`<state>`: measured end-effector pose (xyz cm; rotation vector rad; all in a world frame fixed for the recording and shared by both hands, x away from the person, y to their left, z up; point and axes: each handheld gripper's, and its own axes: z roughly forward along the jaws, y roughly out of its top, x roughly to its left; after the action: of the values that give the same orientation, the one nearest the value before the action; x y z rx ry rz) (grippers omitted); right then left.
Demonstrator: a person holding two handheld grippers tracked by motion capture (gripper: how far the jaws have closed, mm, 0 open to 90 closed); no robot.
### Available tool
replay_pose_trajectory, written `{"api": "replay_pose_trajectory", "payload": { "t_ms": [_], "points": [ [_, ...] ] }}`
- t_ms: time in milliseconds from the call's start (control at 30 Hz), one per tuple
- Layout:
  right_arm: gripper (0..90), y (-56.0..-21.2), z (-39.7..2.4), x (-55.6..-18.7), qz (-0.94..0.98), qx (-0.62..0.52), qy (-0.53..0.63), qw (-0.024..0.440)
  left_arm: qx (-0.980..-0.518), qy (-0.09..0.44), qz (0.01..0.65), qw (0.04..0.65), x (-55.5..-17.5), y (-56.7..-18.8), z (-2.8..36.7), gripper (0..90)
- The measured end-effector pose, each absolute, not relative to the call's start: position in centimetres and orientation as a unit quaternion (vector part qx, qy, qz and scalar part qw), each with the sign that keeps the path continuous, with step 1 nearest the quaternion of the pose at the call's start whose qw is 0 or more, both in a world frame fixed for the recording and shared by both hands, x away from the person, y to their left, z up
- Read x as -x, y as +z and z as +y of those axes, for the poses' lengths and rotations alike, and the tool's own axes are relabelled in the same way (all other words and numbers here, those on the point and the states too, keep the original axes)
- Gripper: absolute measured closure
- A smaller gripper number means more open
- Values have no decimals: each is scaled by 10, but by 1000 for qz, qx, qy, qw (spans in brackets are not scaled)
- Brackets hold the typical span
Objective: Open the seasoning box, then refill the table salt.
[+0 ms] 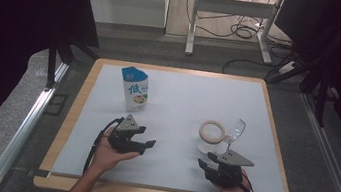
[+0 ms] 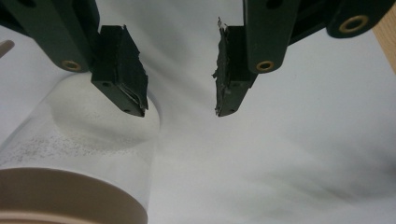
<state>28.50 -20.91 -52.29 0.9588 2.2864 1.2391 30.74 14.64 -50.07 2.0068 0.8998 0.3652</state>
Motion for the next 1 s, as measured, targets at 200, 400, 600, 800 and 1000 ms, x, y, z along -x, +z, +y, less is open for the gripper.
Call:
{"api": "replay_pose_trajectory", "payload": {
  "t_ms": [200, 400, 600, 800, 1000],
  "points": [
    [535, -523, -209, -285, 811, -340, 438, 186, -790, 159, 387, 448, -308, -503, 164, 403],
    [533, -522, -208, -285, 809, -337, 443, 187, -777, 167, 402, 455, -307, -499, 173, 396],
    [529, -521, -208, -285, 809, -338, 444, 186, -767, 167, 420, 456, -310, -499, 185, 392],
    [522, -520, -205, -284, 809, -335, 445, 187, -755, 172, 436, 458, -316, -497, 197, 405],
    [515, -521, -199, -282, 813, -328, 443, 186, -745, 183, 445, 461, -331, -492, 210, 418]
  ]
}}
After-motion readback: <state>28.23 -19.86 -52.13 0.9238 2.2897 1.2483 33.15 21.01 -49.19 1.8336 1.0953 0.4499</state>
